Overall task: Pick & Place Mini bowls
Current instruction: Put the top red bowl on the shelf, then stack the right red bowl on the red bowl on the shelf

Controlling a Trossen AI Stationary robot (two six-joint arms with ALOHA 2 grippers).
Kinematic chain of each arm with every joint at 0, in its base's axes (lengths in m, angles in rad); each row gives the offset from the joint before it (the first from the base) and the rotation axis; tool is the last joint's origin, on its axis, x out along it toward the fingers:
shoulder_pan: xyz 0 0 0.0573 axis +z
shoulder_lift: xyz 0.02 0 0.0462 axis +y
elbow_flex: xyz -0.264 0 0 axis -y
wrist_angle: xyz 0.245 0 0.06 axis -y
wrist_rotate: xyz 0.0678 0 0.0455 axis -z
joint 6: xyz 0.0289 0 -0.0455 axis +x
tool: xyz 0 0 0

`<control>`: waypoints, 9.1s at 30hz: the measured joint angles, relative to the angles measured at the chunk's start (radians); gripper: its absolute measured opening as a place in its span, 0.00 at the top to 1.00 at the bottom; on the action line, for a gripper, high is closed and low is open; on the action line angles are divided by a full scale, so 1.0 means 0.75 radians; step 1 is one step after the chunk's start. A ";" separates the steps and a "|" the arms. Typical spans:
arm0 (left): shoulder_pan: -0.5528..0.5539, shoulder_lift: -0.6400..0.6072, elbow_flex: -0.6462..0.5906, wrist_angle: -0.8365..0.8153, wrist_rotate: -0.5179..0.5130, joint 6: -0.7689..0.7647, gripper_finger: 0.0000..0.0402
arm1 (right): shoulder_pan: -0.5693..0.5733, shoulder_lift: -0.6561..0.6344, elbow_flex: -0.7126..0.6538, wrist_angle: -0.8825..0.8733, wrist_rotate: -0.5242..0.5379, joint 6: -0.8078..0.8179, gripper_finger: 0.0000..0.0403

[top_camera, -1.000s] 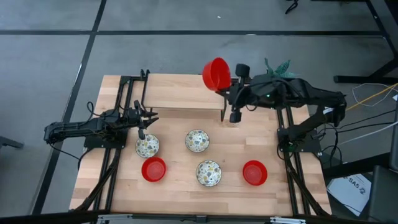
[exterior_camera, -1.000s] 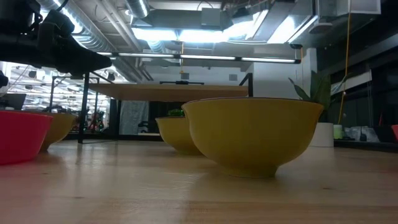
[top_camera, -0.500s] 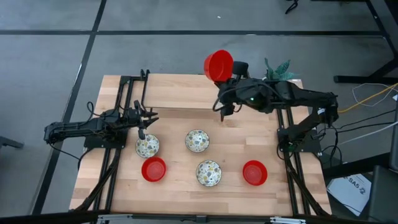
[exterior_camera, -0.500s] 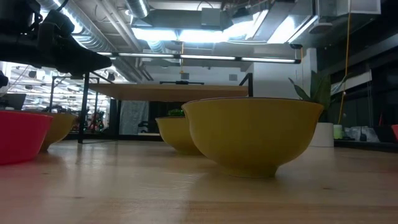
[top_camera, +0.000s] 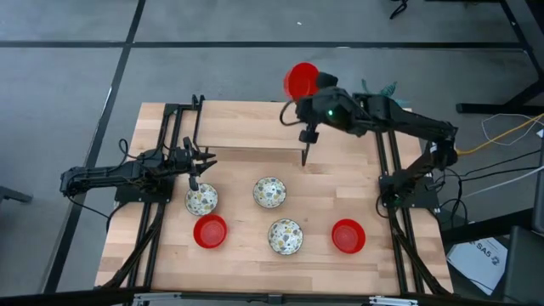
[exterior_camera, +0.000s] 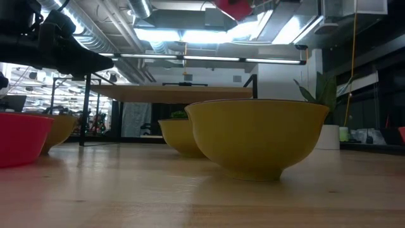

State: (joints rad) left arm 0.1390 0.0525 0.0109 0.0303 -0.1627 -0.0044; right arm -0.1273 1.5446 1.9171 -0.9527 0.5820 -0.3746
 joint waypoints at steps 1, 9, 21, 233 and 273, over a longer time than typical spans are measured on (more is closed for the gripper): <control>0.000 0.000 0.000 0.000 0.000 0.000 0.76 | -0.023 0.000 0.000 -0.001 -0.022 0.001 0.98; 0.000 0.000 0.000 0.000 0.000 0.000 0.76 | -0.192 0.000 0.000 0.000 -0.277 0.086 0.98; 0.001 0.000 0.000 0.000 0.000 0.000 0.76 | -0.336 0.094 0.000 -0.018 -0.641 0.189 0.98; 0.000 0.000 -0.001 0.003 0.000 0.000 0.76 | 0.609 0.425 0.447 -0.824 -1.430 1.368 0.83; 0.001 0.000 -0.001 0.003 0.000 0.000 0.76 | 1.220 0.462 0.446 -0.824 -0.819 2.217 0.47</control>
State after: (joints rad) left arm 0.1394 0.0522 0.0105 0.0326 -0.1627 -0.0044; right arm 0.7874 1.8914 2.2513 -1.5711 -0.0324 1.2882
